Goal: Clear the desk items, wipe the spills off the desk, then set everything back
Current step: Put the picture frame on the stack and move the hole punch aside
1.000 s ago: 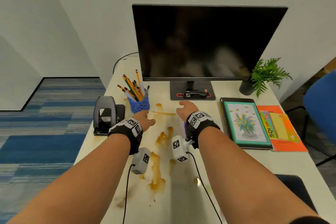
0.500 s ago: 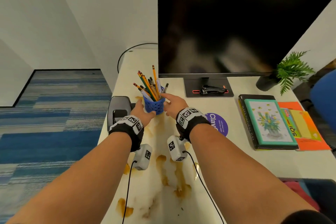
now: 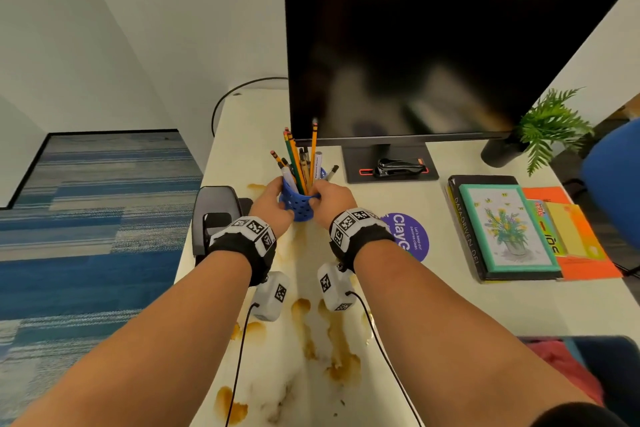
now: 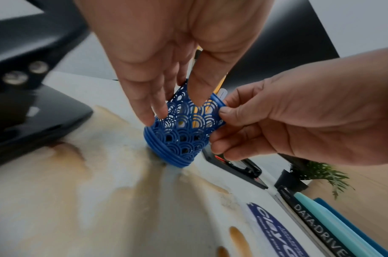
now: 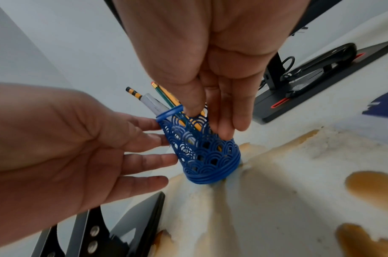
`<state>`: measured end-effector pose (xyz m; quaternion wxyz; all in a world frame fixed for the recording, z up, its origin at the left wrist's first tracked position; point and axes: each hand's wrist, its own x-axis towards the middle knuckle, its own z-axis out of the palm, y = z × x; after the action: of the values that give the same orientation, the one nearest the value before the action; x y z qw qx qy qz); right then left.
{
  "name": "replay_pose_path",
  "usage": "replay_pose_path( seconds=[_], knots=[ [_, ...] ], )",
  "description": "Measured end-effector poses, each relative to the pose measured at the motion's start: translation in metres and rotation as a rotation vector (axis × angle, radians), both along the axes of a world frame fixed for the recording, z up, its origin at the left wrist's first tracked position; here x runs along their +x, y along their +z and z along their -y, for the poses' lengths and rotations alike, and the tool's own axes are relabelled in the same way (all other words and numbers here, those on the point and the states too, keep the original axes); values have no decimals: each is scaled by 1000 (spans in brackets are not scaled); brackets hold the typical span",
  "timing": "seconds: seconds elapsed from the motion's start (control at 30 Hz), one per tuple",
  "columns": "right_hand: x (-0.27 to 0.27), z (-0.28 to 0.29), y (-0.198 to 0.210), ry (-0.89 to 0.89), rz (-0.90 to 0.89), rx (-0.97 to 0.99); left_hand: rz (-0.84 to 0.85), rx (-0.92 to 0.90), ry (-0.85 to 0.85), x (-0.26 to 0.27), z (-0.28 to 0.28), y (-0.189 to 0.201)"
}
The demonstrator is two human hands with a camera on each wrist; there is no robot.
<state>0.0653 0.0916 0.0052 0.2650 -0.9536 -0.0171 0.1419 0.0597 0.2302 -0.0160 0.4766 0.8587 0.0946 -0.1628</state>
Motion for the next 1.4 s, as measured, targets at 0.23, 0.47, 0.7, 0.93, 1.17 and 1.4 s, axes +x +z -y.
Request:
replay_pose_path(
  seconds=[0.23, 0.47, 0.7, 0.93, 1.17, 1.4],
  knots=[
    [-11, 61, 24, -32, 4, -60, 25, -63, -53, -9, 63, 16],
    [-27, 139, 41, -92, -16, -136, 34, -94, -137, -20, 141, 26],
    [-38, 206, 43, -144, -64, -200, 2, -95, -208, -26, 207, 24],
    [-37, 238, 42, -169, -93, -231, 5, -40, -252, -23, 245, 25],
    [-31, 243, 29, -131, -202, -282, -51, 77, -379, -20, 250, 20],
    [-30, 238, 29, -186, -206, -255, -69, 102, -399, -20, 246, 20]
  ],
)
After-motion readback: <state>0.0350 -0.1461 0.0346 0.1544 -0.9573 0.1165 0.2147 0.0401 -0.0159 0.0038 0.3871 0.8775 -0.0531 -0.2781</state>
